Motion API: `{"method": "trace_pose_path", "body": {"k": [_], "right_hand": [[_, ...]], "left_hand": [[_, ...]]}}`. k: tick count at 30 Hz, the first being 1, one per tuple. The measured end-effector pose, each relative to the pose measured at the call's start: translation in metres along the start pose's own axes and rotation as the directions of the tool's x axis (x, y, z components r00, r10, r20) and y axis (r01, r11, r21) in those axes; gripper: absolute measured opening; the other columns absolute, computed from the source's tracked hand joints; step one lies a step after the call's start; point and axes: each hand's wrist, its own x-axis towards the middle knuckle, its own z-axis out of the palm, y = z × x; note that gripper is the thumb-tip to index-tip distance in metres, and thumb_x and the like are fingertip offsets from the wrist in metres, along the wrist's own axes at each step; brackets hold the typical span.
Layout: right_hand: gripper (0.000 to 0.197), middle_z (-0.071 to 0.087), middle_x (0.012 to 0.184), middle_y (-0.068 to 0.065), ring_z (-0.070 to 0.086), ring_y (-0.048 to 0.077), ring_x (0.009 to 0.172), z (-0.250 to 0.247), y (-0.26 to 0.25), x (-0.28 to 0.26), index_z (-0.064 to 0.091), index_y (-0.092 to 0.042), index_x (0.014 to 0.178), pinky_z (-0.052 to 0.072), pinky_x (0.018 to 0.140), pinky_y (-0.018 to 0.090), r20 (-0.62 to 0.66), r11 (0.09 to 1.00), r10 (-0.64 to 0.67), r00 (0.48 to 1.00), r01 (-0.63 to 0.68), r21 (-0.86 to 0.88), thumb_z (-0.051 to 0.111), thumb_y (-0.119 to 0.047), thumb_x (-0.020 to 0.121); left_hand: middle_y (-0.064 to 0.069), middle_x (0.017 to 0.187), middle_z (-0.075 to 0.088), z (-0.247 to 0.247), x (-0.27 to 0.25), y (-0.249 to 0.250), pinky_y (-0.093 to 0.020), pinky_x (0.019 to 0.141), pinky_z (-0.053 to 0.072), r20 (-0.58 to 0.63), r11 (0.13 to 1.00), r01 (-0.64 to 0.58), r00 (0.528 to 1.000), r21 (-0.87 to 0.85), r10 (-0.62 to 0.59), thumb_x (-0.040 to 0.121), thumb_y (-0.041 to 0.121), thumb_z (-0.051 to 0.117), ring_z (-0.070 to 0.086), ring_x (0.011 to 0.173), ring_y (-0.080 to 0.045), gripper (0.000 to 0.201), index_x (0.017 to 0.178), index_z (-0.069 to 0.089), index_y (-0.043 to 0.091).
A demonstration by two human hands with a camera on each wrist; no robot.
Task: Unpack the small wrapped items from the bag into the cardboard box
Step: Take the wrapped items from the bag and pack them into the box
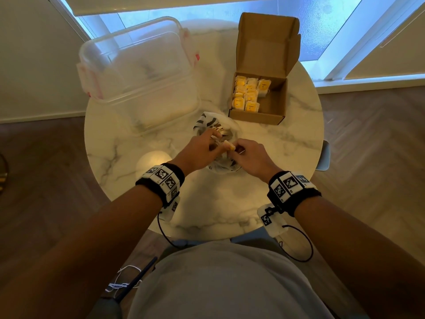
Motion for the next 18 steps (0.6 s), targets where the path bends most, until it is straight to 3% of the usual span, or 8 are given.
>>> {"method": "trace_pose_path", "body": {"k": [3, 6, 8, 12, 14, 18], "right_hand": [[0.014, 0.072, 0.091, 0.000, 0.065, 0.017, 0.083, 0.000, 0.004, 0.000, 0.068, -0.017, 0.091, 0.044, 0.066, 0.021, 0.001, 0.998, 0.032, 0.999, -0.032, -0.048, 0.065, -0.030, 0.094], [0.018, 0.070, 0.090, 0.002, 0.060, 0.017, 0.082, -0.002, 0.008, -0.001, 0.067, -0.012, 0.094, 0.035, 0.057, 0.011, -0.020, 0.995, 0.043, 0.999, -0.045, -0.087, 0.063, -0.030, 0.094], [0.018, 0.070, 0.090, 0.003, 0.061, 0.018, 0.082, -0.004, 0.009, -0.001, 0.067, -0.012, 0.094, 0.035, 0.057, 0.011, -0.026, 0.995, 0.049, 0.998, -0.051, -0.084, 0.063, -0.029, 0.094], [0.016, 0.069, 0.089, 0.002, 0.060, 0.019, 0.083, -0.007, 0.005, -0.001, 0.067, -0.011, 0.094, 0.037, 0.065, 0.025, -0.036, 0.996, 0.049, 0.998, -0.052, -0.076, 0.063, -0.026, 0.094], [0.015, 0.069, 0.088, 0.000, 0.059, 0.017, 0.082, -0.008, 0.004, 0.000, 0.068, -0.012, 0.093, 0.037, 0.068, 0.025, -0.052, 0.996, 0.033, 0.998, -0.037, -0.083, 0.063, -0.026, 0.094], [0.020, 0.071, 0.089, 0.001, 0.061, 0.017, 0.083, -0.012, 0.003, 0.005, 0.069, -0.011, 0.095, 0.039, 0.070, 0.026, -0.119, 0.998, -0.004, 0.993, -0.003, -0.065, 0.064, -0.031, 0.095]], "left_hand": [[0.002, 0.083, 0.072, 0.002, 0.003, -0.009, -0.018, 0.066, 0.051, -0.008, 0.998, -0.025, 1.000, 0.057, 0.026, 0.094, 0.039, 0.064, 0.066, 0.074, -0.008, 0.032, 0.120, 0.054, 0.024], [-0.001, 0.083, 0.072, 0.000, 0.001, -0.011, -0.016, 0.065, 0.046, -0.047, 0.996, -0.020, 0.999, 0.092, 0.024, 0.095, 0.031, 0.061, 0.065, 0.076, -0.014, 0.028, 0.121, 0.055, 0.023], [-0.003, 0.091, 0.071, -0.004, 0.000, -0.011, -0.020, 0.071, 0.048, -0.055, 0.993, -0.016, 0.998, 0.116, 0.023, 0.095, 0.031, 0.060, 0.064, 0.083, -0.017, 0.025, 0.118, 0.058, 0.020], [-0.001, 0.102, 0.068, -0.013, -0.003, -0.009, -0.036, 0.083, 0.056, -0.040, 0.993, -0.032, 0.999, 0.117, 0.037, 0.096, 0.035, 0.059, 0.064, 0.092, -0.019, 0.021, 0.107, 0.062, 0.017], [0.001, 0.102, 0.068, -0.015, -0.006, -0.005, -0.032, 0.082, 0.055, -0.024, 0.994, -0.048, 0.998, 0.103, 0.051, 0.097, 0.038, 0.060, 0.065, 0.092, -0.015, 0.022, 0.107, 0.064, 0.019], [0.008, 0.103, 0.064, -0.018, -0.010, 0.002, -0.012, 0.077, 0.044, 0.069, 0.977, -0.184, 0.982, 0.110, 0.177, 0.095, 0.039, 0.063, 0.055, 0.089, 0.003, 0.023, 0.111, 0.072, 0.024]]}}
